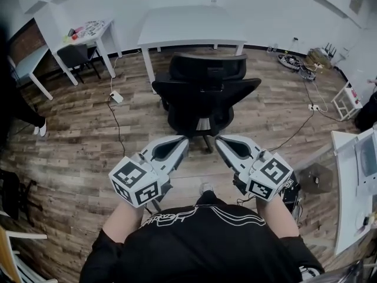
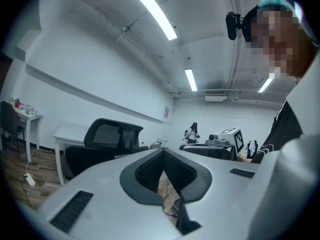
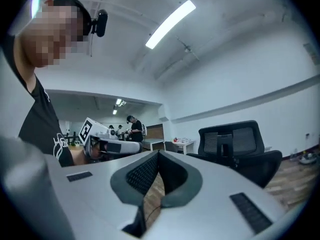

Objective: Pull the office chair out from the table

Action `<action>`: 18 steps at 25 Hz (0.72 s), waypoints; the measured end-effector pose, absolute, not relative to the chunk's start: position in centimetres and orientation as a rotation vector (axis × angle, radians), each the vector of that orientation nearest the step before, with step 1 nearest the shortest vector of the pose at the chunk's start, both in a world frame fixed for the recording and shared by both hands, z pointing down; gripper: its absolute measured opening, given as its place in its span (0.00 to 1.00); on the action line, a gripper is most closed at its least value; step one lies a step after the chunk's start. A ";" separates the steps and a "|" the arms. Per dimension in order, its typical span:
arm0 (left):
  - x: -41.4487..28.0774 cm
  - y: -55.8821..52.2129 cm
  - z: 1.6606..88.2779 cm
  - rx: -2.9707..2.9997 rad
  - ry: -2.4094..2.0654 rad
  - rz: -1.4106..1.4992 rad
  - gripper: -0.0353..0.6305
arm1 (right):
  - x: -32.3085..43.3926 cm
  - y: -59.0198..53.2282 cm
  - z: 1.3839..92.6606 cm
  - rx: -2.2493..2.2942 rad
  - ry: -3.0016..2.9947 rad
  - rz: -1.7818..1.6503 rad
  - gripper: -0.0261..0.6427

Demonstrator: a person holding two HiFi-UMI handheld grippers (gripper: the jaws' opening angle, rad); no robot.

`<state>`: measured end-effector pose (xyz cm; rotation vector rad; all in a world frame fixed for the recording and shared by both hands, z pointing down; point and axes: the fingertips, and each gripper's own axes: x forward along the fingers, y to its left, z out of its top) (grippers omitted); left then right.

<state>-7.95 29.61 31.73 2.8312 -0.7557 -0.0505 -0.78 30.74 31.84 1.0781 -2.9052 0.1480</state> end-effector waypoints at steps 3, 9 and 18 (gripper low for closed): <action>-8.2 30.4 32.6 2.817 -0.725 -0.050 0.06 | -1.0 31.8 32.2 1.070 -2.931 0.211 0.09; -7.5 30.9 33.5 2.780 -0.631 -0.093 0.06 | -0.8 32.3 33.6 1.112 -2.893 0.240 0.09; -6.4 30.2 34.3 2.848 -0.622 -0.044 0.06 | 0.4 31.4 34.7 1.181 -2.856 0.301 0.09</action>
